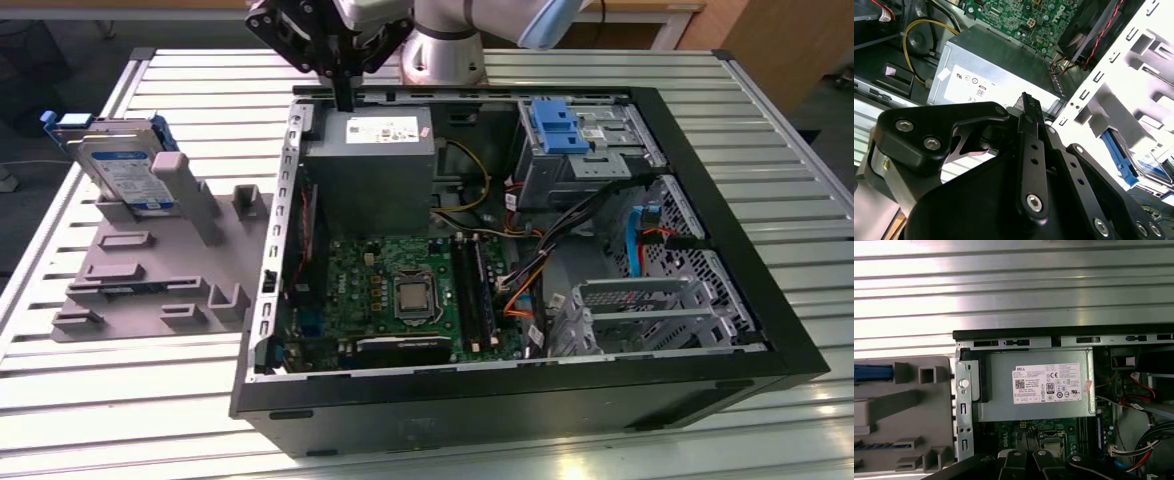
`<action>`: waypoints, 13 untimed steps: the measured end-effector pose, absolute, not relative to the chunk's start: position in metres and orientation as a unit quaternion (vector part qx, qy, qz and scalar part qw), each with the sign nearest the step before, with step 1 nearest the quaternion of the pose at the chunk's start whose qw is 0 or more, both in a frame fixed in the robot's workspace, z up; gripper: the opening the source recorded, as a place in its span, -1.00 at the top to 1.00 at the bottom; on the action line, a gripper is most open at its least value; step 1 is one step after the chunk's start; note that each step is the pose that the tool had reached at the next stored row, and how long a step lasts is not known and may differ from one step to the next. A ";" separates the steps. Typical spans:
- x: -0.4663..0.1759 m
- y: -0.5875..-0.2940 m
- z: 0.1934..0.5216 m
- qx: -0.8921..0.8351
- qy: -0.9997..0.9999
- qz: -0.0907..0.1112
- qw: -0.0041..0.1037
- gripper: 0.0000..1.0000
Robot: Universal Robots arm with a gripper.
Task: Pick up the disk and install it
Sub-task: 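Reach for the disk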
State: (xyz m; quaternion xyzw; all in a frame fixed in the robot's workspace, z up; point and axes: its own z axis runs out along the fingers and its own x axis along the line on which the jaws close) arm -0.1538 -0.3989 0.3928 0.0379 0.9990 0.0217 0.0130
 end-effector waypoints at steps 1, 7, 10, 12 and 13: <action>-0.155 -0.399 0.393 0.038 0.999 0.022 0.013 0.79; -0.160 -0.399 0.393 0.038 0.999 0.022 0.013 0.79; -0.163 -0.399 0.393 0.038 0.999 0.022 0.013 0.79; -0.166 -0.399 0.393 0.038 0.999 0.022 0.013 0.79; -0.167 -0.399 0.393 0.038 0.999 0.022 0.013 0.79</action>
